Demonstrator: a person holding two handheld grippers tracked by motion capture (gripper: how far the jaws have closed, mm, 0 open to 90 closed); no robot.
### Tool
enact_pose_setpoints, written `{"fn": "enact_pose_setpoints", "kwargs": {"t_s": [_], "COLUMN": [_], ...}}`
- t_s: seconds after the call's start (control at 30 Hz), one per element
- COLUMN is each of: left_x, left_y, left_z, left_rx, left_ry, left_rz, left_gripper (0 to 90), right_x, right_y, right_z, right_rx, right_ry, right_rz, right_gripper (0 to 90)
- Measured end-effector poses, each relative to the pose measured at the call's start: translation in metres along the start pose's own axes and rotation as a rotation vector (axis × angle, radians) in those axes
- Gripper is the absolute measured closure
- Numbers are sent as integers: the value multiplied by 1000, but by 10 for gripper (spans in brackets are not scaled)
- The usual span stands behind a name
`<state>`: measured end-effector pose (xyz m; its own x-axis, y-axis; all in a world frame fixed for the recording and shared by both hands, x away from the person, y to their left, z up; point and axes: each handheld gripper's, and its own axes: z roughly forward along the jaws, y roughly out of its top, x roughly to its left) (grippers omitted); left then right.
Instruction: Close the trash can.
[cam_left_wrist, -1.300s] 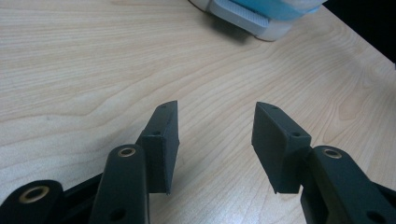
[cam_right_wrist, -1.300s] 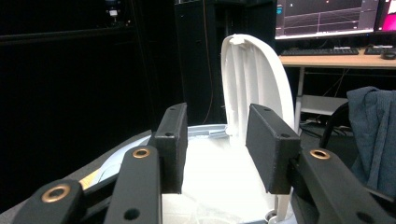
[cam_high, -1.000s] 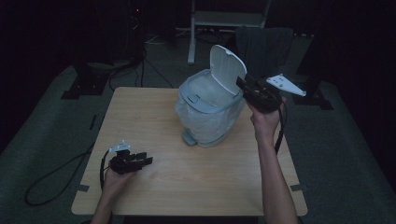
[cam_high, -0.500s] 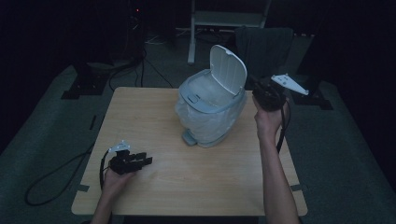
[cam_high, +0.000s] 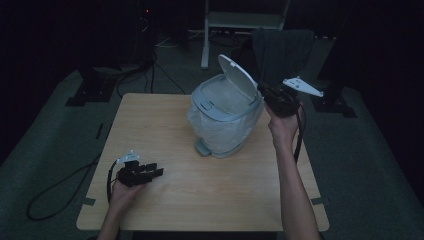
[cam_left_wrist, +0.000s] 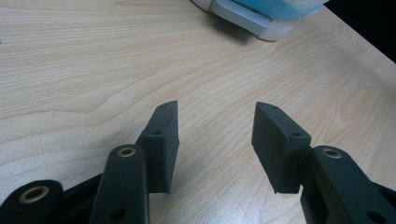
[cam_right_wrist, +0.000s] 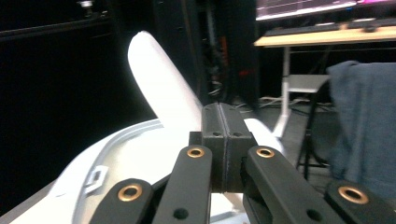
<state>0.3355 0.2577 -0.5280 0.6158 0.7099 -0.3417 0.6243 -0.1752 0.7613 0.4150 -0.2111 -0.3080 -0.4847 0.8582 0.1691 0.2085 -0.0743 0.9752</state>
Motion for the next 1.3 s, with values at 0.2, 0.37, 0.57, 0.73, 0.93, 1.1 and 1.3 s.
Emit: {"fn": "enact_pose_setpoints", "kwargs": {"t_s": [0.2,0.37,0.57,0.73,0.93,1.1,1.3], "left_x": [1,1,1,1,-1,1,2], "left_y": [0,0,0,0,-1,-1,0], "left_z": [0,-1,0,0,-1,0,1], "left_rx": [-2,-3,-5,-6,-2,-5,-4], "left_ry": [0,0,1,0,-1,0,1], "left_rz": [-2,-4,-4,-6,2,-3,-5], "left_gripper": [521,521,521,521,521,522,521], "right_x": [25,45,63,69,80,81,77], "right_y": [-8,-16,-25,-28,-30,-30,-20], "right_z": [12,25,42,52,58,57,35], "right_rx": [69,131,201,229,250,245,134], "right_ry": [113,171,180,189,153,157,159], "right_rz": [-64,-95,-138,-125,-184,-215,-191], "right_gripper": [897,898,898,900,900,900,900]}}
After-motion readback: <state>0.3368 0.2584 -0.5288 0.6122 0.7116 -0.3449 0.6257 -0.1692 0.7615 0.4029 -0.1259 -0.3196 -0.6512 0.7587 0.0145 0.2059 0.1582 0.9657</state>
